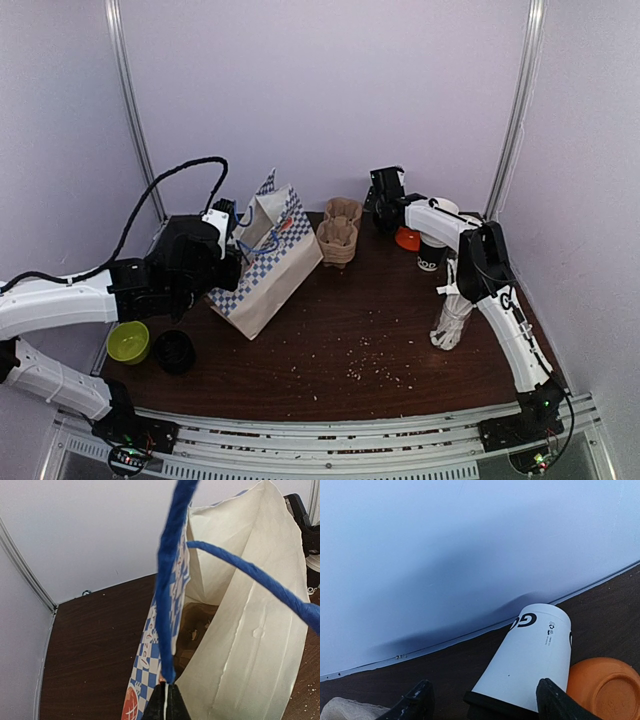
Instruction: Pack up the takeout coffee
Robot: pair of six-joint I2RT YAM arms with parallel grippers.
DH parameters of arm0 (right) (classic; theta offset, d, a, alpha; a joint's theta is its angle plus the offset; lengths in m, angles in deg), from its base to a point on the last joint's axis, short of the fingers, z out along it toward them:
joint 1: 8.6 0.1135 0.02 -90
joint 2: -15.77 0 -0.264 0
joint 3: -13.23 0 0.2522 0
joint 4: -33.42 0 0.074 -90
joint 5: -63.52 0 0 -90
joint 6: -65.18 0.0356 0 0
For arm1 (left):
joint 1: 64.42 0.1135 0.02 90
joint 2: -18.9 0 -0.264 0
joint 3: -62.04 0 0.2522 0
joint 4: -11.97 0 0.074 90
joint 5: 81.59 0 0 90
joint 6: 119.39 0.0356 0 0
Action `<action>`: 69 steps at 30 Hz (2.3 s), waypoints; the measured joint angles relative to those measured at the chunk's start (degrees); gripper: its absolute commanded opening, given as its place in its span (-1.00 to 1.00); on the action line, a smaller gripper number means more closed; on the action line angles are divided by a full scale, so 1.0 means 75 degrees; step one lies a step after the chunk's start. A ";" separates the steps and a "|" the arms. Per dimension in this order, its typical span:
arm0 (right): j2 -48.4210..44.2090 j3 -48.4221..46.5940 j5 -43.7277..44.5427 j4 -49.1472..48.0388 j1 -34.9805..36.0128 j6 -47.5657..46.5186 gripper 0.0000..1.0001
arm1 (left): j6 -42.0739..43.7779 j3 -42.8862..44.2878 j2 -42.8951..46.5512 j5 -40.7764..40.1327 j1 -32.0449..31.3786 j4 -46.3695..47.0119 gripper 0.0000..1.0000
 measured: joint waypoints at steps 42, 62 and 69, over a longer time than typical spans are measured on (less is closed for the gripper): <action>-0.1781 0.1944 -0.1233 0.0117 0.0321 0.0140 0.33 | -0.0157 -0.0003 0.0140 0.0114 0.0052 -0.0058 -1.00; -0.0857 0.0886 -0.1416 0.1209 0.0134 -0.0411 0.40 | -0.0294 -0.0041 0.0131 0.0149 0.0052 -0.0146 -1.00; -0.0708 0.0886 -0.1402 0.1411 0.0125 -0.0463 0.16 | -0.0294 -0.0041 0.0105 0.0149 0.0052 -0.0146 -1.00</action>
